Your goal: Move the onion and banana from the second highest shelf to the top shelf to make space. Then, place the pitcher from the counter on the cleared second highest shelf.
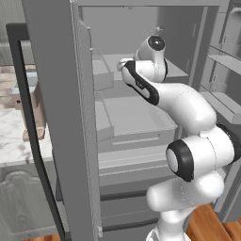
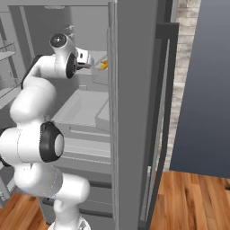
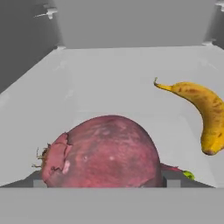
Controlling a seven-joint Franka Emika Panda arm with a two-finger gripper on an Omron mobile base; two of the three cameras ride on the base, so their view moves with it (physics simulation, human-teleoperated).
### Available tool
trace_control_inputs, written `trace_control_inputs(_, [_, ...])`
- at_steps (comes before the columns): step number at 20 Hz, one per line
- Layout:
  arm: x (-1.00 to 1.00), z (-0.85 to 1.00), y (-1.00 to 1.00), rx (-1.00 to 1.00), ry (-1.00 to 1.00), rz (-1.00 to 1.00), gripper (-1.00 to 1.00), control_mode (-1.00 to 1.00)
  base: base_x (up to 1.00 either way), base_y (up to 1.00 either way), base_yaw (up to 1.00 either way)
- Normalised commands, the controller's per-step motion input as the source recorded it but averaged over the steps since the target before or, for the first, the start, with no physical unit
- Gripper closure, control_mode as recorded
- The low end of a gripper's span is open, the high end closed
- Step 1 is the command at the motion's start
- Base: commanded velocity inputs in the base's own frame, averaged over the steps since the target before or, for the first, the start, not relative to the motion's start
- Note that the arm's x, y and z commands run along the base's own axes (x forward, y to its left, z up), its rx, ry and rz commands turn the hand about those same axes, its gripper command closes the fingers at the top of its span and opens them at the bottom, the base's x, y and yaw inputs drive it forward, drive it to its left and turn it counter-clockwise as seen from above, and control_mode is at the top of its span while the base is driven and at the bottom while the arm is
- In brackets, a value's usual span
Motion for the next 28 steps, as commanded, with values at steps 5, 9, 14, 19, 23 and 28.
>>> trace_control_inputs(5, [0.97,-0.25,0.0,-0.03,0.0,0.0,1.0,-1.0,0.0,0.0,0.0])
trace_control_inputs(9, [0.97,-0.23,0.0,-0.06,0.0,0.0,1.0,-1.0,0.0,0.0,0.0])
trace_control_inputs(14, [1.0,-0.25,0.0,-0.07,0.0,0.0,1.0,-1.0,0.0,0.0,0.0])
trace_control_inputs(19, [0.81,-0.17,0.06,-0.06,0.0,0.0,-1.0,-1.0,0.0,0.0,0.0])
trace_control_inputs(23, [0.08,-0.06,0.0,-0.04,-0.02,0.0,-1.0,-1.0,0.0,0.0,0.0])
trace_control_inputs(28, [-0.28,0.0,0.0,-0.01,-0.05,0.0,-1.0,-1.0,0.0,0.0,0.0])
